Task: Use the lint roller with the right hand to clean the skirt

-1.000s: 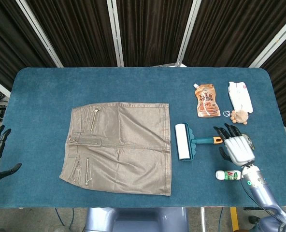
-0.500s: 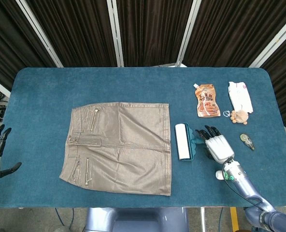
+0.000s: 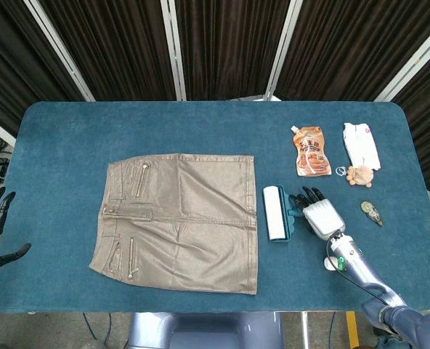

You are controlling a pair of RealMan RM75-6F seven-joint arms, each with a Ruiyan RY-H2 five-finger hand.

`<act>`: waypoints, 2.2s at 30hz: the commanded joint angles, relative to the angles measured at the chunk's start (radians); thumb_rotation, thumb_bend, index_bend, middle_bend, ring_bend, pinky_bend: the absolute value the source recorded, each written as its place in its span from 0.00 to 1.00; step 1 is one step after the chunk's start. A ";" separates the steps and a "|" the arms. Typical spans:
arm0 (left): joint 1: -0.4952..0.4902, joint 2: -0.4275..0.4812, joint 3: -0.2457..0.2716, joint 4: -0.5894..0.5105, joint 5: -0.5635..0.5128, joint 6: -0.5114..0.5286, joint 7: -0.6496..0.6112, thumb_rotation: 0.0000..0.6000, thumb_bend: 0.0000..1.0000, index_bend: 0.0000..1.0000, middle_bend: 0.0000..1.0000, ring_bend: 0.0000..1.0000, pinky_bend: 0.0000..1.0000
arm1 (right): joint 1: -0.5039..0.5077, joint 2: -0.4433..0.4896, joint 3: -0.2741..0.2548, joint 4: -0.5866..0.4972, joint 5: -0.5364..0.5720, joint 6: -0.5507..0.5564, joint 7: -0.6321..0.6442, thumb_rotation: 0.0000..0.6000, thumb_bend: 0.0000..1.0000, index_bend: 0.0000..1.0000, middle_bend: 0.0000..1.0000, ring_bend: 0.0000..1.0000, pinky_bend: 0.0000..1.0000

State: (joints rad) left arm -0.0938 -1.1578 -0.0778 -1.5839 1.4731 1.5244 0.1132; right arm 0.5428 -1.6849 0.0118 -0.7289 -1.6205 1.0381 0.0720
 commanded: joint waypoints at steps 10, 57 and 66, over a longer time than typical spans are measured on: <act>-0.006 0.000 -0.002 0.004 -0.013 -0.018 -0.008 1.00 0.00 0.00 0.00 0.00 0.00 | 0.016 -0.058 -0.023 0.132 -0.032 0.099 0.103 1.00 0.76 0.44 0.50 0.37 0.40; -0.009 0.038 -0.008 -0.002 -0.047 -0.051 -0.096 1.00 0.00 0.00 0.00 0.00 0.00 | 0.428 -0.029 0.129 -0.490 0.262 -0.258 -0.950 1.00 0.96 0.46 0.53 0.41 0.44; -0.011 0.034 -0.007 -0.005 -0.045 -0.052 -0.085 1.00 0.00 0.00 0.00 0.00 0.00 | 0.422 0.066 0.068 -0.387 0.201 -0.222 -1.045 1.00 0.96 0.46 0.53 0.41 0.44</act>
State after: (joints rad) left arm -0.1046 -1.1232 -0.0846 -1.5885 1.4282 1.4728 0.0283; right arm 0.9661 -1.6463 0.0966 -1.1357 -1.4066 0.8143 -0.9608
